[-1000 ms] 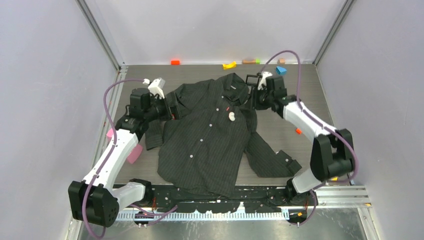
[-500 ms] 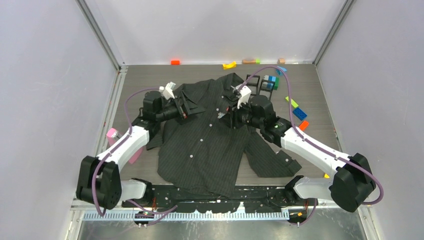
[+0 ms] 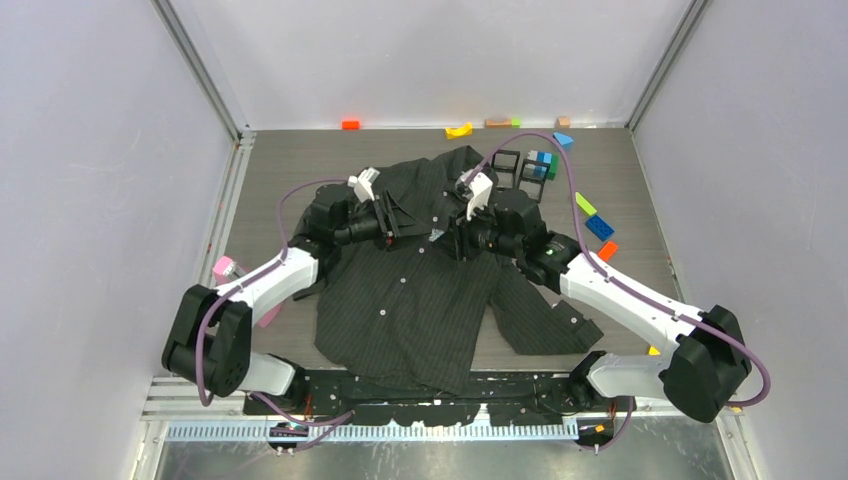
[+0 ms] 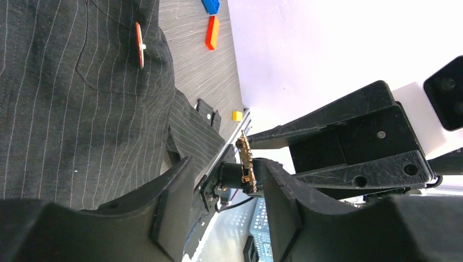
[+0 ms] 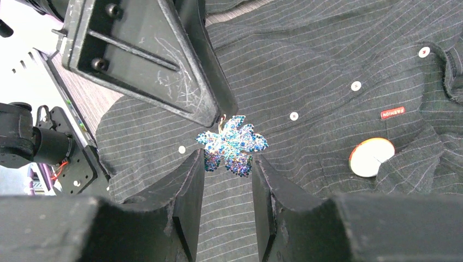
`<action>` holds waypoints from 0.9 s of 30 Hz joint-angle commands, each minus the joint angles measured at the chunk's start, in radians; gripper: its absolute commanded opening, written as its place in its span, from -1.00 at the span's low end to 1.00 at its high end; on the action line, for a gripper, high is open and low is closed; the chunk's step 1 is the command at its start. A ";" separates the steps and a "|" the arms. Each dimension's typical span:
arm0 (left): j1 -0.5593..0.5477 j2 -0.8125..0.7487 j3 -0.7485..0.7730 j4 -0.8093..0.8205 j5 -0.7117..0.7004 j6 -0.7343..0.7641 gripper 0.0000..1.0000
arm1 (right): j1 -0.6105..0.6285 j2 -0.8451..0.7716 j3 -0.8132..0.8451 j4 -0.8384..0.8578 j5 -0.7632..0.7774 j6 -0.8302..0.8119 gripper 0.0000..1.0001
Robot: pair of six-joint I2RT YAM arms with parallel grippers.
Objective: Pin the brooch onto the clothing
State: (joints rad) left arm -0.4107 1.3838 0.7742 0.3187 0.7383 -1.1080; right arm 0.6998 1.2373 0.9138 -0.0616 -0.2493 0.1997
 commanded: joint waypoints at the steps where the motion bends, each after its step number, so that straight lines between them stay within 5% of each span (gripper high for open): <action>1: -0.011 0.014 0.033 0.079 0.022 -0.009 -0.06 | 0.011 -0.002 0.058 -0.021 -0.005 -0.038 -0.97; 11: -0.023 0.037 0.010 0.098 0.038 -0.018 -0.27 | 0.031 0.042 0.108 -0.085 -0.001 -0.074 -0.96; 18: -0.033 0.034 -0.003 0.116 0.056 -0.032 -0.89 | 0.037 0.045 0.117 -0.092 0.019 -0.074 -0.94; 21: -0.033 0.027 -0.024 0.141 0.068 -0.049 -1.00 | 0.041 0.038 0.125 -0.113 0.045 -0.072 -0.64; 24: -0.032 0.010 -0.061 0.145 0.052 -0.061 -1.00 | 0.051 0.030 0.134 -0.138 0.080 -0.080 -0.09; 27: -0.031 -0.017 -0.103 0.161 0.011 -0.083 -1.00 | 0.079 0.018 0.139 -0.162 0.127 -0.097 0.17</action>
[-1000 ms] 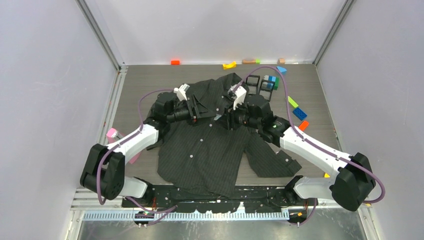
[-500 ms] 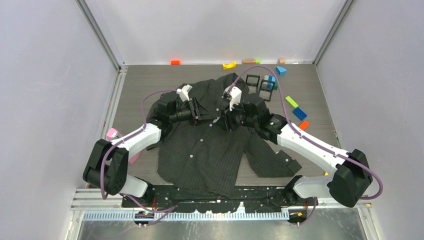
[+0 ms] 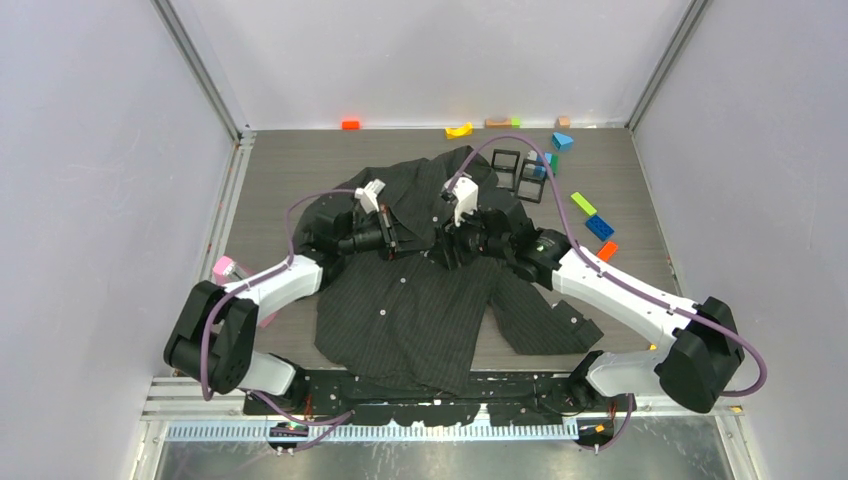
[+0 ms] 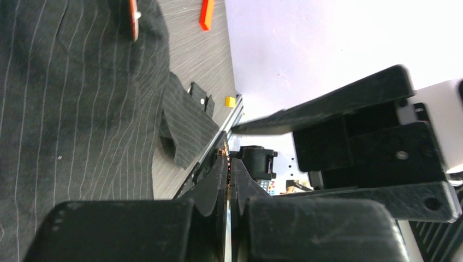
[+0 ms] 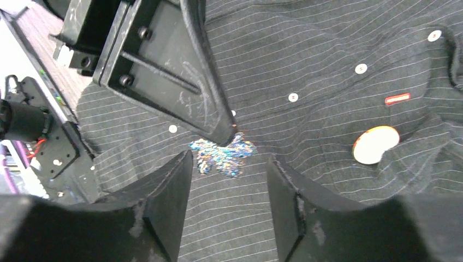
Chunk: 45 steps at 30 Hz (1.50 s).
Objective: Pin the brooch onto the clothing
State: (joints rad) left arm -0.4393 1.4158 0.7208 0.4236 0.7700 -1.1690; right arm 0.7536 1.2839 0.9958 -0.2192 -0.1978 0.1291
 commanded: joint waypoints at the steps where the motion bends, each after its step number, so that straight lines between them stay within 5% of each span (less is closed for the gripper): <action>1: -0.003 -0.058 -0.057 0.056 -0.035 -0.031 -1.00 | 0.035 -0.035 0.057 -0.014 0.107 -0.035 0.31; 8: -0.003 -0.102 -0.091 0.056 -0.098 -0.075 -1.00 | 0.169 -0.038 0.076 -0.033 0.375 -0.077 0.39; 19: -0.003 -0.141 -0.125 0.058 -0.114 -0.099 -1.00 | 0.328 0.036 0.114 -0.038 0.547 -0.118 0.29; 32: -0.003 -0.161 -0.125 0.048 -0.121 -0.101 -1.00 | 0.382 0.137 0.152 -0.031 0.671 -0.189 -0.07; 45: -0.003 -0.165 -0.119 0.028 -0.117 -0.093 -1.00 | 0.406 0.148 0.106 0.078 0.860 -0.259 -0.97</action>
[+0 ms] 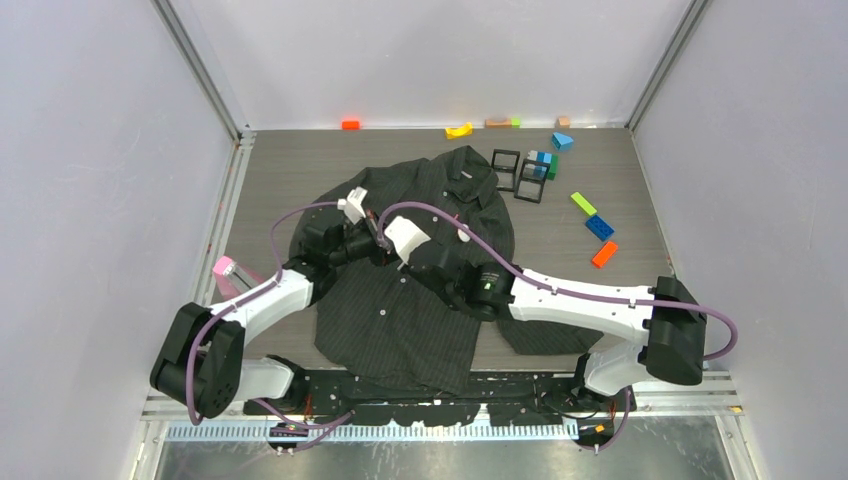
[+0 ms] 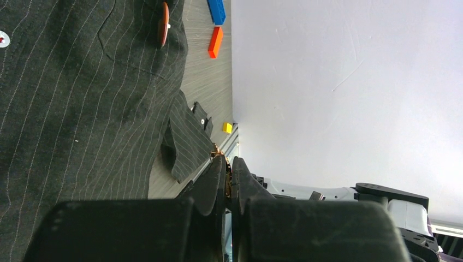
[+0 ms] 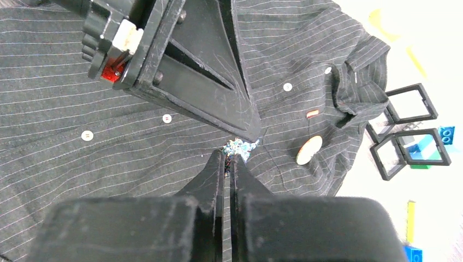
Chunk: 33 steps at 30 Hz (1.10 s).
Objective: Pin the brooch onto the clothing
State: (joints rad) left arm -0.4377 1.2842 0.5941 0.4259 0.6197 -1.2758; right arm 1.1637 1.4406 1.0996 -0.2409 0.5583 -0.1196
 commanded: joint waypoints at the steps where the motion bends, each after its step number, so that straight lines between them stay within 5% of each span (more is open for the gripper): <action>1: -0.004 -0.035 0.005 0.024 0.034 0.015 -1.00 | -0.004 -0.010 0.002 0.100 0.112 -0.011 -0.98; 3: -0.004 -0.038 0.005 0.015 0.032 0.024 -0.84 | -0.004 -0.017 -0.003 0.102 0.116 -0.008 -0.99; 9: 0.025 -0.100 0.018 -0.107 0.015 0.105 0.37 | -0.035 -0.076 -0.038 0.096 0.073 0.025 -0.99; 12: 0.058 -0.164 0.016 -0.226 -0.028 0.182 0.60 | -0.093 -0.136 -0.050 0.061 -0.080 0.076 -0.99; 17: 0.070 -0.239 0.069 -0.467 -0.080 0.411 0.68 | -0.303 -0.204 -0.051 -0.013 -0.431 0.199 -0.99; 22: 0.054 -0.240 0.204 -0.638 0.053 0.671 0.67 | -0.486 -0.182 0.024 -0.140 -0.868 0.245 -0.99; 33: -0.096 -0.169 0.411 -0.985 0.254 1.092 0.71 | -0.532 -0.063 0.179 -0.361 -1.428 0.285 -0.99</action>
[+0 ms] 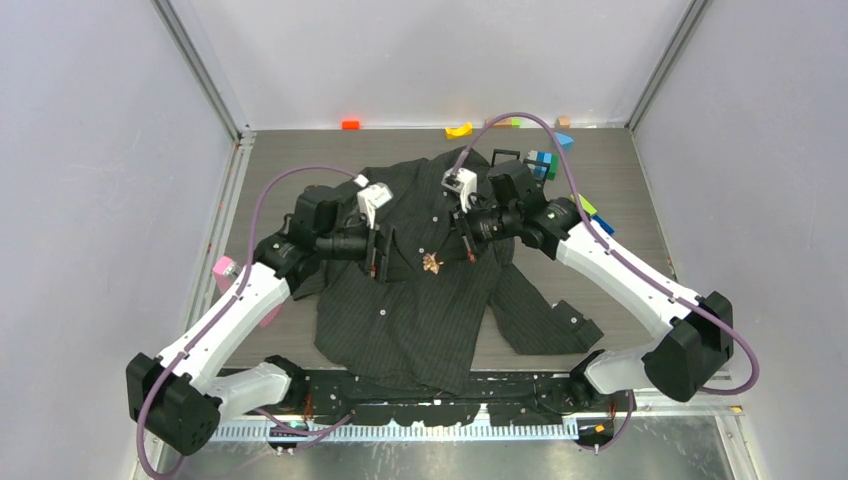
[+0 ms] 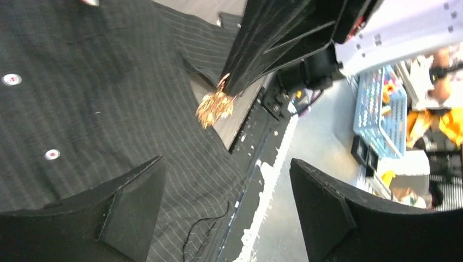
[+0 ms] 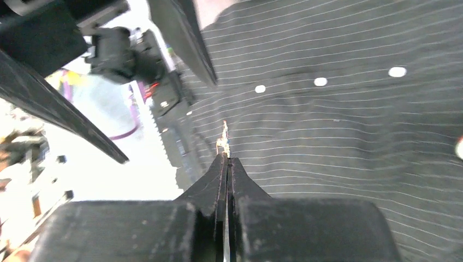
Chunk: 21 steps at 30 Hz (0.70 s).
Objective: Pin the brooch onto the clothing
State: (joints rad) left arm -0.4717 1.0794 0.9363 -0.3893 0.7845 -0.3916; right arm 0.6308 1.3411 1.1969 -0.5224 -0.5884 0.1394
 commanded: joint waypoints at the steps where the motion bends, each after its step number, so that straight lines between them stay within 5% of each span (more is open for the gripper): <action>1: -0.073 0.043 0.075 -0.177 0.102 0.221 0.69 | 0.001 0.043 0.087 -0.106 -0.307 0.019 -0.99; 11: -0.088 0.061 0.051 -0.074 0.198 0.183 -0.02 | 0.029 0.114 0.144 -0.260 -0.369 -0.094 -0.99; 21: -0.107 0.070 0.011 -0.004 0.185 0.139 -0.17 | 0.041 0.121 0.159 -0.263 -0.404 -0.107 -0.99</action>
State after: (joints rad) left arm -0.5663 1.1446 0.9646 -0.4671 0.9463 -0.2321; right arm 0.6651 1.4662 1.3060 -0.7860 -0.9421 0.0502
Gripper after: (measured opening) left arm 0.432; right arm 0.038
